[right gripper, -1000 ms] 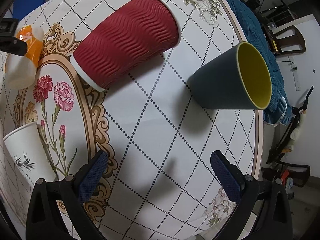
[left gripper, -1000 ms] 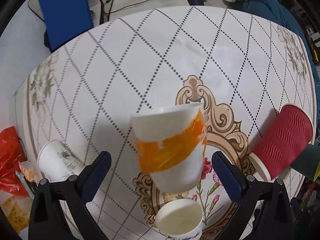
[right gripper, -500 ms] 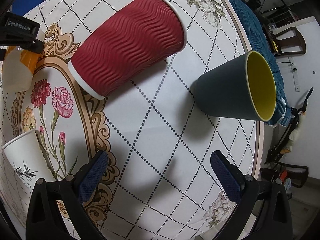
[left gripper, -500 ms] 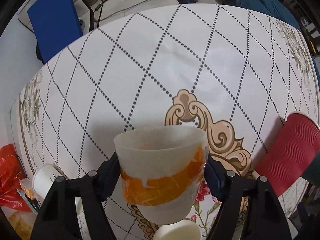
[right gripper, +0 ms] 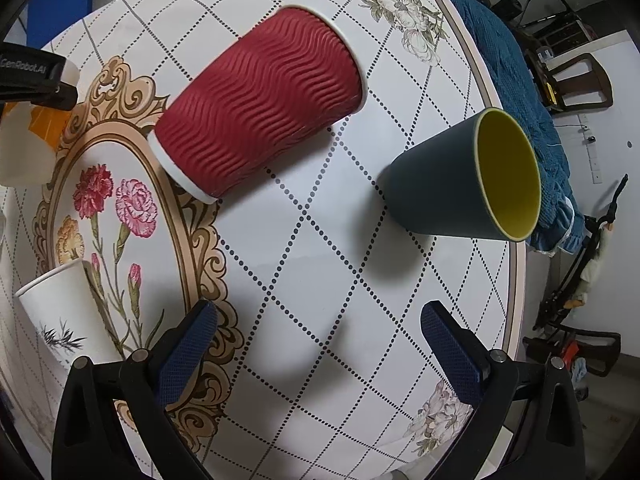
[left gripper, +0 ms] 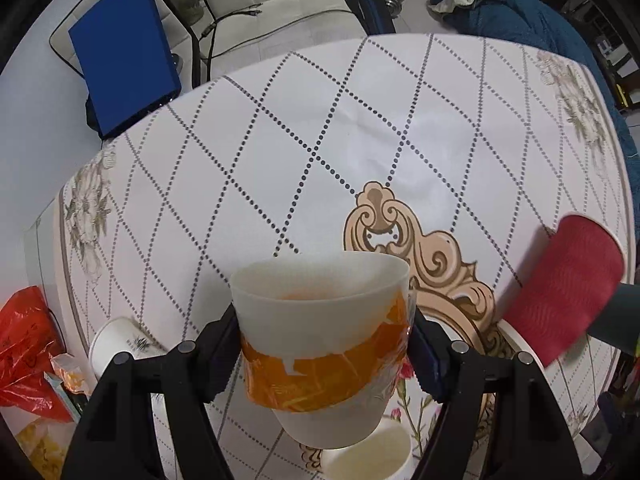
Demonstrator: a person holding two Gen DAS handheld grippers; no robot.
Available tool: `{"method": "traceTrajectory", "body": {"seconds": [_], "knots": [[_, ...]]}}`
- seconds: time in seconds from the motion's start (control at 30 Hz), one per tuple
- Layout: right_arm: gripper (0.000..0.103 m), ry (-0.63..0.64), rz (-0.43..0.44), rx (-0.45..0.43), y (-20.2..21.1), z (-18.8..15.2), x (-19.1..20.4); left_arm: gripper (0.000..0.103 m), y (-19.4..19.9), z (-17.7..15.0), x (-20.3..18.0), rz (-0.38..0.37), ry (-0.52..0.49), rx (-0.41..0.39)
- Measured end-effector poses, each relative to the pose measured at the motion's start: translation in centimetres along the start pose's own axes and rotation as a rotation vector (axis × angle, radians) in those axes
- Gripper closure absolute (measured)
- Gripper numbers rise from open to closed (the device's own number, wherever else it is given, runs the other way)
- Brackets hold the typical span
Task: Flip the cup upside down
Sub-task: 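Lift the orange-banded cup with the left gripper and carry it toward the table edge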
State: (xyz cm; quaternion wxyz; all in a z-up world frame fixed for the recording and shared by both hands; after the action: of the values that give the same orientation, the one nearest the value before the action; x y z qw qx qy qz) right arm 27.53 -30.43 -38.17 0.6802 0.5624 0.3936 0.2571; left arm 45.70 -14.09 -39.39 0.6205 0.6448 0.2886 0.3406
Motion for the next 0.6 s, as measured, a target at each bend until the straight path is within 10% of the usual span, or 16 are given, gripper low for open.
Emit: {"method": "traceTrajectory", "body": {"seconds": [0.6], "knots": [[0.000, 0.036, 0.096, -0.062, 5.1, -5.6, -1.7, 0.032, 9.6, -11.8, -1.9, -0.002, 0.066, -0.094]]}}
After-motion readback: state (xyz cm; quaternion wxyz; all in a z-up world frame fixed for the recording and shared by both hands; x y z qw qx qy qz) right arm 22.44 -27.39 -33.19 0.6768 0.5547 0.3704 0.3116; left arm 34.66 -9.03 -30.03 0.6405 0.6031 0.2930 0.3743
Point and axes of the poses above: each gripper's, at about its wrist camera, not at the fingertips, and y roughly against the way its jaws point, x to its left, z to its top, the point moved 4 cm from there along -y, roughly the way its jaws point, and after that the axes turned 13 degrees about -y, right-handed, at the moved point
